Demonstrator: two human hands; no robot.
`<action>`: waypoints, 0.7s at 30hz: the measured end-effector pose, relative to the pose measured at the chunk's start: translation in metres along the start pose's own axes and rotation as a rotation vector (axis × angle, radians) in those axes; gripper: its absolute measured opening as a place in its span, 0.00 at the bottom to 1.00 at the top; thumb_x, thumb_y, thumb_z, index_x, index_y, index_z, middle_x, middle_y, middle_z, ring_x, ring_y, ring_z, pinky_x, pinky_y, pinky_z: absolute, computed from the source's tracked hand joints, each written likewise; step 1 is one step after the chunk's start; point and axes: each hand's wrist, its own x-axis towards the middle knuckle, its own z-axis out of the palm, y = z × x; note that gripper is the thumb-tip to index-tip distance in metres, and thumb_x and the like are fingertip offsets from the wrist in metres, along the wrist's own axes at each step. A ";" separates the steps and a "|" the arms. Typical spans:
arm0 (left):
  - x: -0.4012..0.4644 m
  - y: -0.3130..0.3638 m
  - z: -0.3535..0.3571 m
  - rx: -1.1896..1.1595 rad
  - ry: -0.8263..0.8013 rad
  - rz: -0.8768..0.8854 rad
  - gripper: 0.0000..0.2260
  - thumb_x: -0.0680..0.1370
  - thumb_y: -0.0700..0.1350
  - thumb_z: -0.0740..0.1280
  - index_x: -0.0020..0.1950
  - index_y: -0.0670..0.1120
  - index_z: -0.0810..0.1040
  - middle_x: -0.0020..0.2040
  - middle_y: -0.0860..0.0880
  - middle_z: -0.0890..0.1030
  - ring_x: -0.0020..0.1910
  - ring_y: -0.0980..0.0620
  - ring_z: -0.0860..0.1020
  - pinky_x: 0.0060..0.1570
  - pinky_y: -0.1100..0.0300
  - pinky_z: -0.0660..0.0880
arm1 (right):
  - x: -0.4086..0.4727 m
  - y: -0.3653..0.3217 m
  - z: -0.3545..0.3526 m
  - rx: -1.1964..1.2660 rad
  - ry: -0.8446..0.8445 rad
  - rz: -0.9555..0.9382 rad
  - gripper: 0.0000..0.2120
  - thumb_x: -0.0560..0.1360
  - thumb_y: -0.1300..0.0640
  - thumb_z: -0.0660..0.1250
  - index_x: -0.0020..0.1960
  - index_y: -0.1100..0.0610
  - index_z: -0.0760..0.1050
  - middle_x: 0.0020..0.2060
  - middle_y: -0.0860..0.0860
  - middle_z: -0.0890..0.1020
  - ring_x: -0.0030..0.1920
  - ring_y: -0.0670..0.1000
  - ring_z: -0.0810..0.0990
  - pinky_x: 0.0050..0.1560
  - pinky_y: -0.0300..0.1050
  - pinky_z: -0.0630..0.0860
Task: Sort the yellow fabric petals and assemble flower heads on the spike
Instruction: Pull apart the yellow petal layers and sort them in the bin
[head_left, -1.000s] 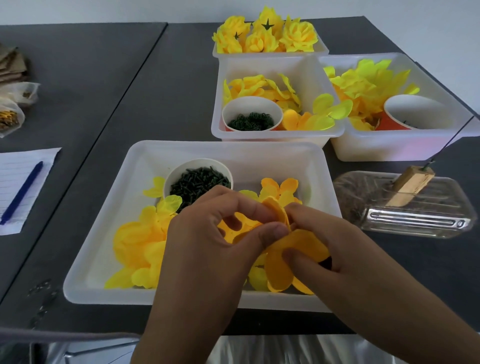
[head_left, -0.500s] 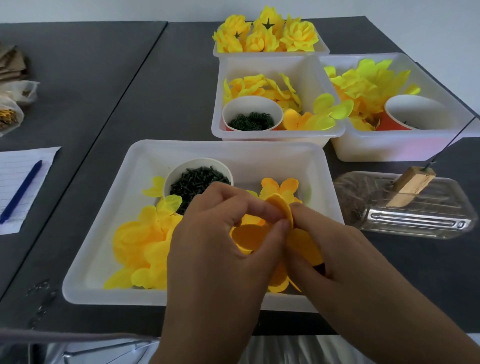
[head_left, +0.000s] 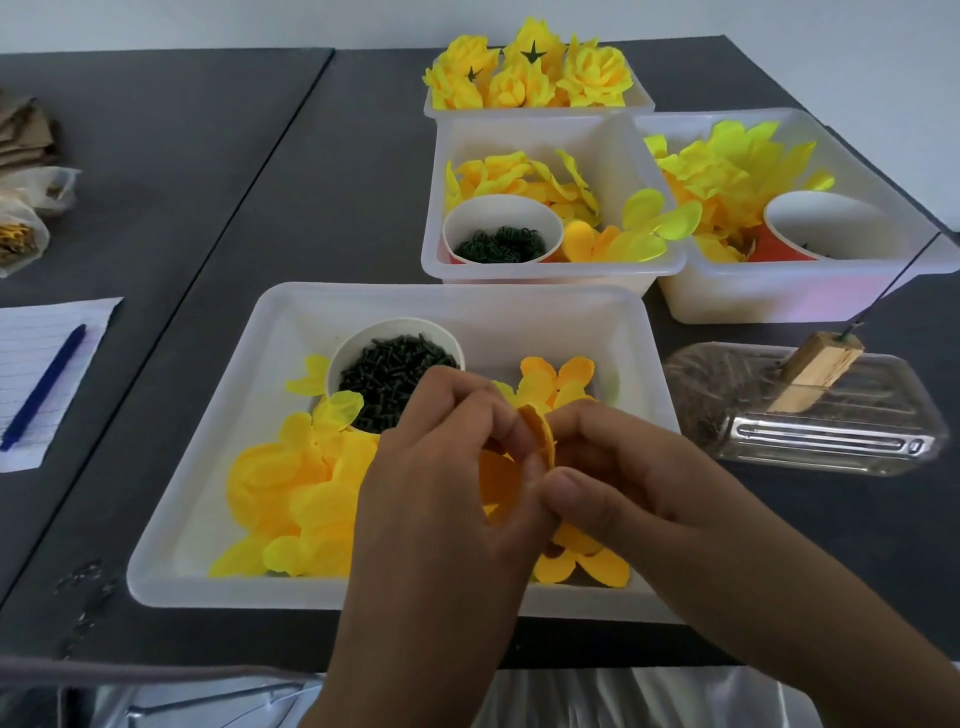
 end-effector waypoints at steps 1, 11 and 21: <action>0.000 0.001 -0.001 -0.018 -0.003 0.012 0.05 0.70 0.50 0.67 0.37 0.56 0.70 0.45 0.61 0.72 0.47 0.62 0.72 0.43 0.71 0.69 | -0.006 0.004 0.002 0.044 -0.014 0.009 0.18 0.71 0.34 0.62 0.53 0.44 0.75 0.43 0.47 0.82 0.43 0.49 0.82 0.44 0.51 0.81; -0.006 0.004 0.003 -0.126 0.053 -0.037 0.01 0.68 0.49 0.62 0.36 0.54 0.71 0.44 0.59 0.73 0.49 0.62 0.74 0.43 0.76 0.67 | -0.003 0.016 -0.001 -0.297 0.325 -0.022 0.16 0.76 0.46 0.56 0.35 0.53 0.73 0.34 0.45 0.77 0.32 0.44 0.76 0.30 0.30 0.71; -0.006 0.008 0.001 -0.118 0.191 -0.048 0.01 0.69 0.48 0.60 0.39 0.53 0.69 0.45 0.55 0.69 0.46 0.58 0.70 0.44 0.72 0.66 | -0.003 0.010 -0.012 0.318 0.242 0.088 0.11 0.70 0.47 0.67 0.43 0.54 0.78 0.35 0.56 0.83 0.33 0.52 0.83 0.30 0.39 0.78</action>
